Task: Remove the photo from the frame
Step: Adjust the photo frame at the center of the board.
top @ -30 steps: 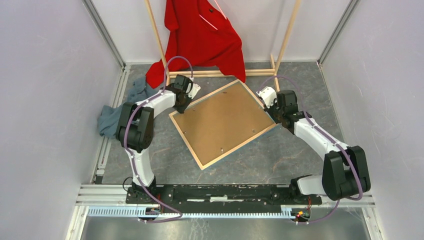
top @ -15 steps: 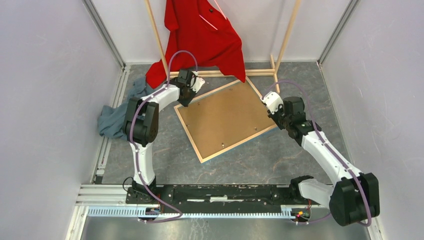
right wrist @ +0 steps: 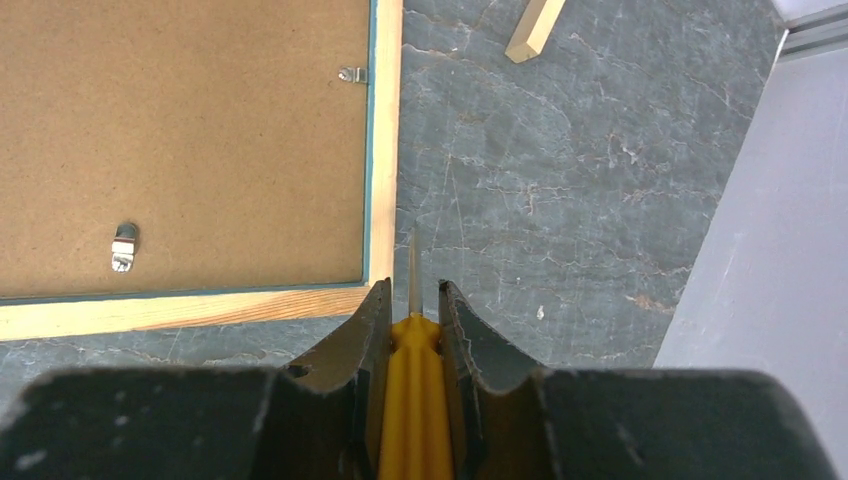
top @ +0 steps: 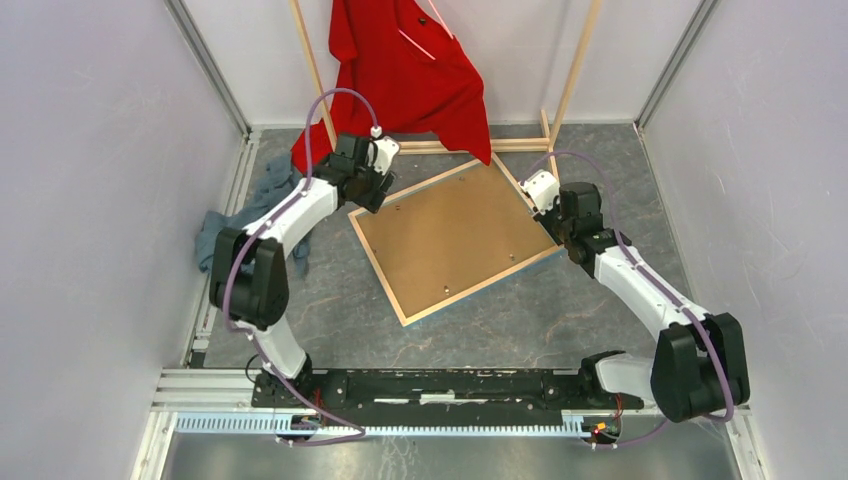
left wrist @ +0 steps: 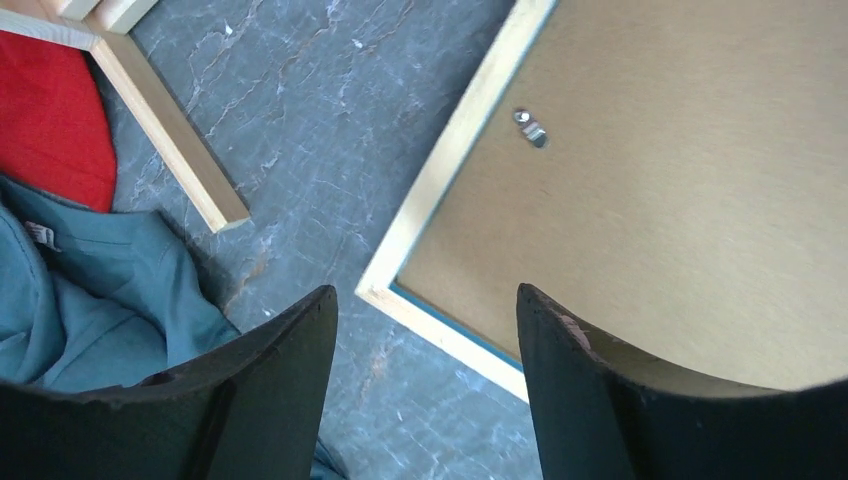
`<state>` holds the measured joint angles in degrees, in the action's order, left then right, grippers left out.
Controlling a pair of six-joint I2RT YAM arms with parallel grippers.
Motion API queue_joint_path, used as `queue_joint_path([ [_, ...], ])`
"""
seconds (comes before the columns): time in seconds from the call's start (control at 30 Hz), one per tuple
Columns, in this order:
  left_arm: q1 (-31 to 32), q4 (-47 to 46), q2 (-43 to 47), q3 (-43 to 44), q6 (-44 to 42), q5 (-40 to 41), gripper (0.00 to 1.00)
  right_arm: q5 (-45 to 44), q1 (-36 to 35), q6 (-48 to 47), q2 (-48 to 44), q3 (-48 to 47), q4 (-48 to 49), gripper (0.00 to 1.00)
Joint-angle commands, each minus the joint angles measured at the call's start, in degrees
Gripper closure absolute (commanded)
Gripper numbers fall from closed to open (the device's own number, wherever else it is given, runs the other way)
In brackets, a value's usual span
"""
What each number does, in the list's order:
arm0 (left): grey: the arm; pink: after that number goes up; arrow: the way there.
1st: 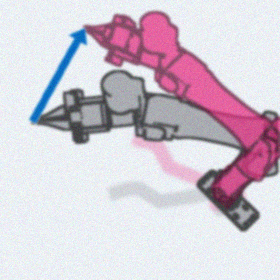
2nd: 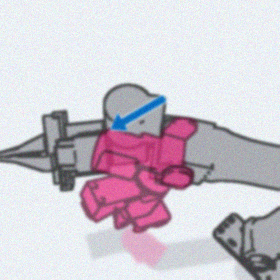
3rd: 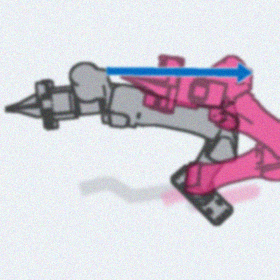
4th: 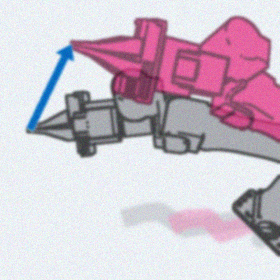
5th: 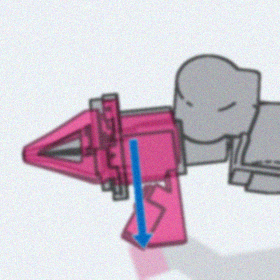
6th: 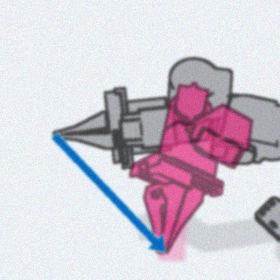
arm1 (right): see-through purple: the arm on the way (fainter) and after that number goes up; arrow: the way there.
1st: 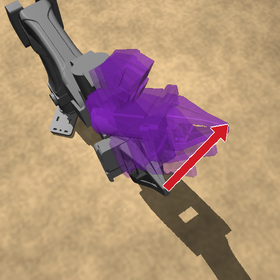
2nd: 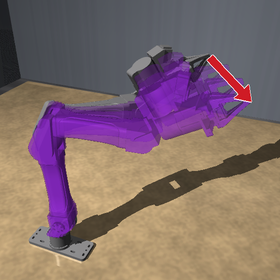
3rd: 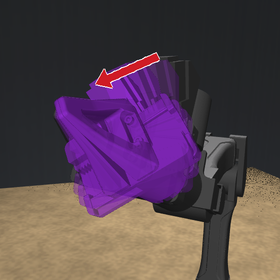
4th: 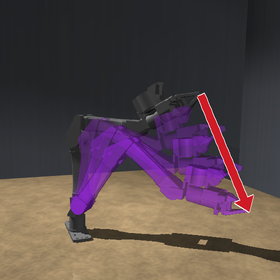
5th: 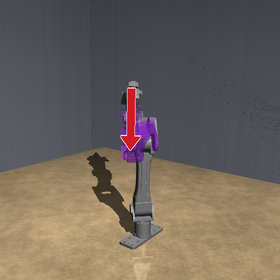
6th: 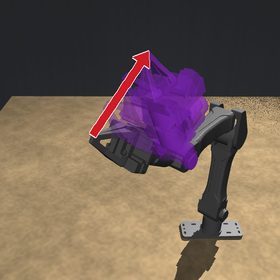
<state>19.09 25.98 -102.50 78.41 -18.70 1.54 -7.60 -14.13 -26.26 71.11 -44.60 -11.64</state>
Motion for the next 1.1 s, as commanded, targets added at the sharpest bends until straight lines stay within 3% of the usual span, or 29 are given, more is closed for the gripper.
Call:
queue_joint_path([
  [0.0,0.7,-0.9,7.9,-3.5,4.0,-6.5,0.27,2.8,0.0,1.0,-1.0,-0.9,3.3,1.00],
  [0.57,1.1,-1.6,17.6,-20.7,0.2,-6.0,0.30,10.0,0.0,-4.5,-3.2,0.7,-5.9,1.00],
  [1.07,0.4,-4.1,19.9,-23.8,0.3,-5.8,0.27,11.1,0.0,-8.4,-2.4,0.7,-10.3,1.00],
])
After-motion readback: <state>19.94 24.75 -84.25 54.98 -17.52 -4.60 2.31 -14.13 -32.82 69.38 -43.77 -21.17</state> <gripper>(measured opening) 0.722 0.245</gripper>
